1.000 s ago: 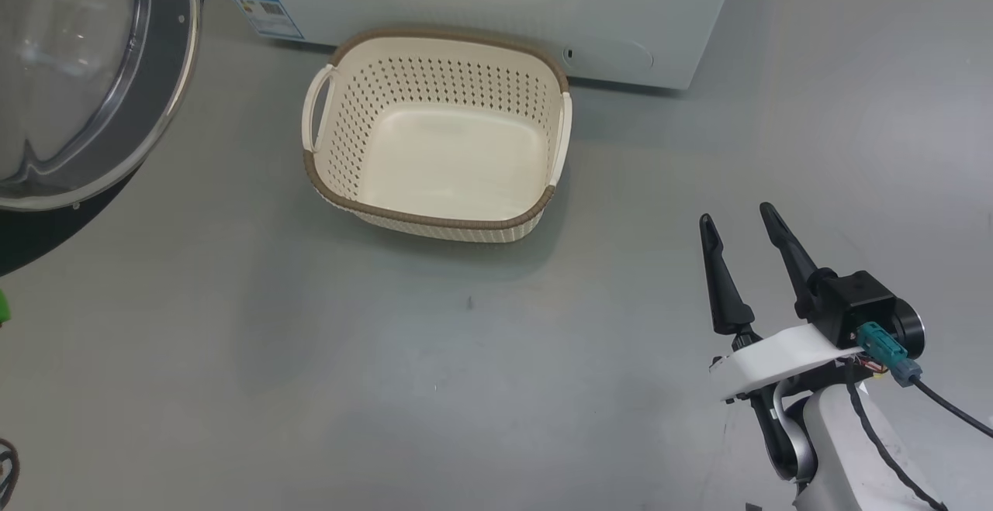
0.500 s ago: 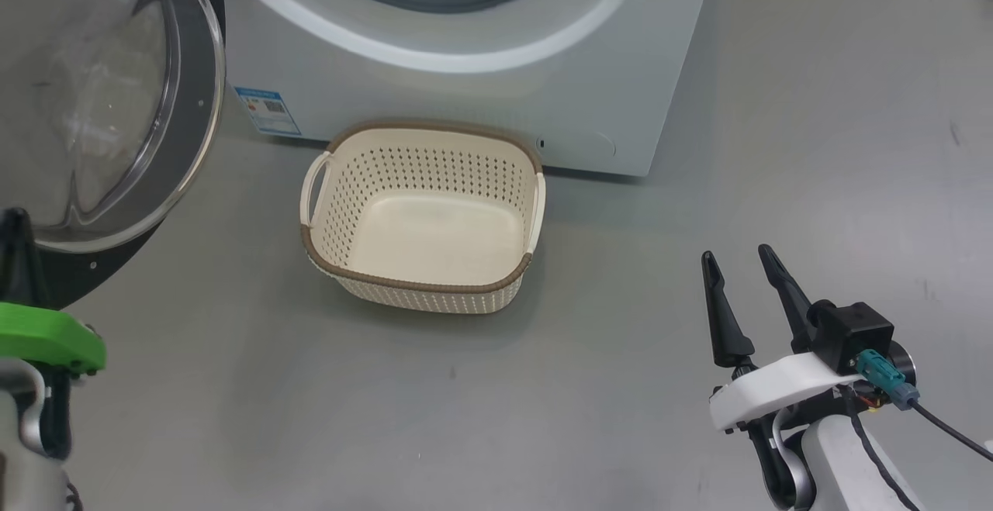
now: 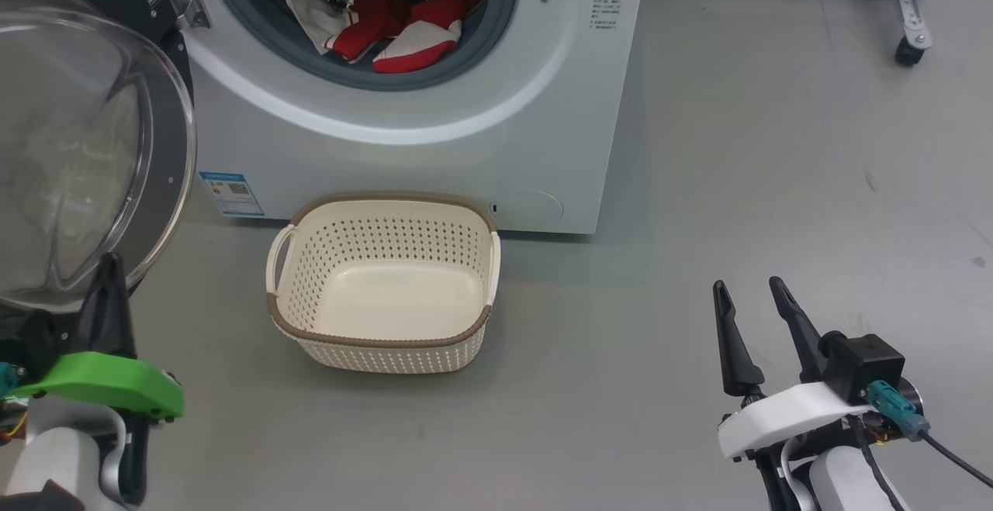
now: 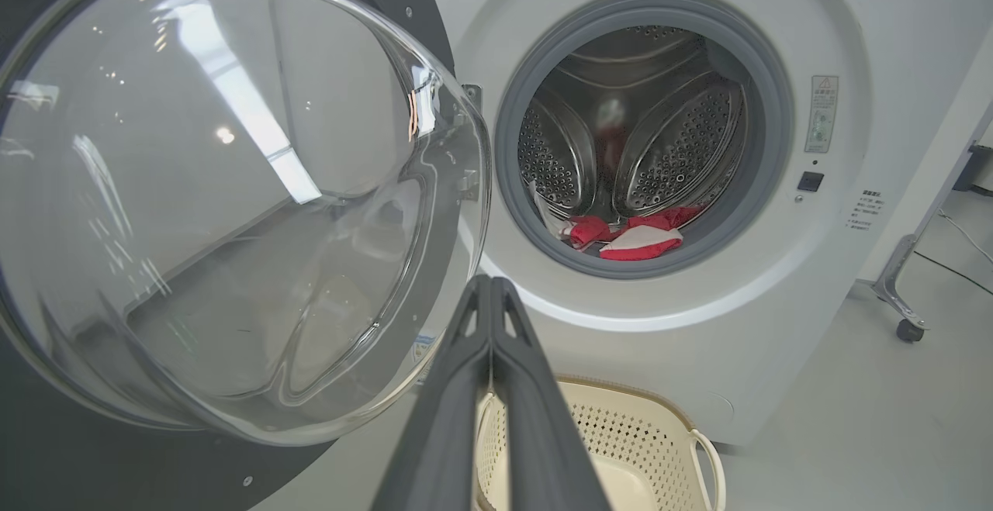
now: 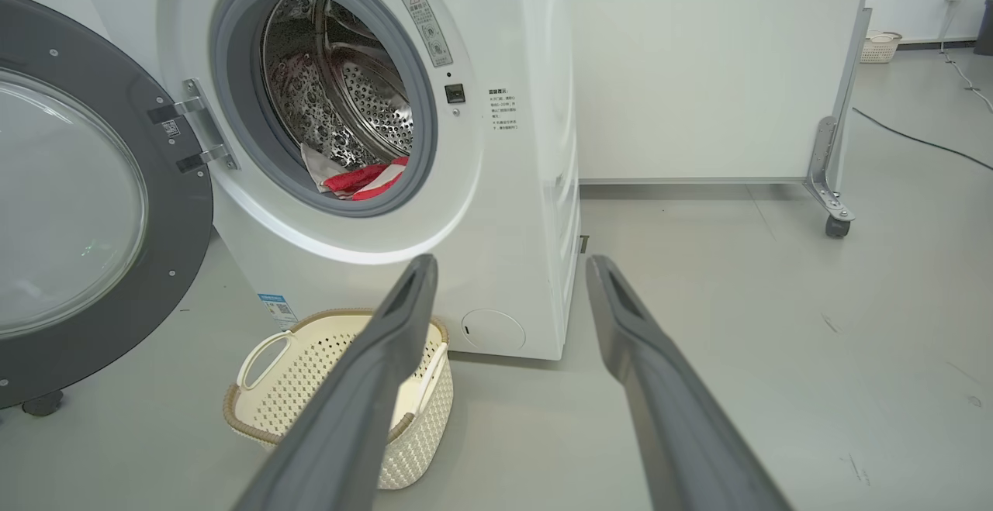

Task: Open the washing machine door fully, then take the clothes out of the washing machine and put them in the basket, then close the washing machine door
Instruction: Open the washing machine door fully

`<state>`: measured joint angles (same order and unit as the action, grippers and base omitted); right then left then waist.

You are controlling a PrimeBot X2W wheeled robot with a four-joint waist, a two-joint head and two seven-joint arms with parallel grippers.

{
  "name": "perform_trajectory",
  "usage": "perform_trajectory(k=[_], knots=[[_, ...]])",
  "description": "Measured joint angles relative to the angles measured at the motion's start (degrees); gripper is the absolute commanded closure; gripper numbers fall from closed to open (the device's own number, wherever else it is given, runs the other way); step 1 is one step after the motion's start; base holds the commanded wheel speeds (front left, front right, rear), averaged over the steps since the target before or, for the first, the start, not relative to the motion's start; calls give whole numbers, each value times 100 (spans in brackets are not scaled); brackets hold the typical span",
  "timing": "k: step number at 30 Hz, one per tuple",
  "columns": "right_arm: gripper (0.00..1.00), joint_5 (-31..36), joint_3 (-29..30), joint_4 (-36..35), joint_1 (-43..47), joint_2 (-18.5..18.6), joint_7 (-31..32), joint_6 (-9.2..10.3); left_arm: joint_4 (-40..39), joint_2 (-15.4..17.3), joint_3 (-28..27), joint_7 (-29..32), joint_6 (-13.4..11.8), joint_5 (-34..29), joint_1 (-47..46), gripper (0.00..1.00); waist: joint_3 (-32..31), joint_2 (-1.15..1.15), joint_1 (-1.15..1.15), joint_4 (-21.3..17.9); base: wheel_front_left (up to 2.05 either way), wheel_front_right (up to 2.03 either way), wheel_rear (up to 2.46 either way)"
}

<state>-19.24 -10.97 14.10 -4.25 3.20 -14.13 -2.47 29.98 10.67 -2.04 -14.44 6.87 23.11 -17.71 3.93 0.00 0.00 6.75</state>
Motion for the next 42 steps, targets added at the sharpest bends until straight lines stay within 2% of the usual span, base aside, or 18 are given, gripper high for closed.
perform_trajectory(k=[13,19,21,22,23,42], knots=[[0,-38,70,-186,190,-26,-7,1,-616,-316,183,0,1,-1,570,100,-229,0,0,-316,0,0,0],[0,-38,115,-268,269,-37,-7,2,-813,-568,226,0,1,-1,753,100,-246,0,0,-381,0,0,0],[0,-38,118,-285,273,-40,-7,1,-831,-578,271,0,1,-12,814,66,-243,0,0,-396,0,0,0],[0,-37,120,-294,274,-40,-7,1,-828,-578,303,0,1,-29,857,35,-240,0,0,-402,0,0,0],[0,-37,122,-302,275,-40,-7,2,-829,-579,327,0,1,-46,905,0,-236,0,0,-408,0,0,0],[0,-31,167,-427,359,-46,-7,7,-1031,-614,428,0,2,-53,1118,0,-122,0,0,-432,0,0,0]])
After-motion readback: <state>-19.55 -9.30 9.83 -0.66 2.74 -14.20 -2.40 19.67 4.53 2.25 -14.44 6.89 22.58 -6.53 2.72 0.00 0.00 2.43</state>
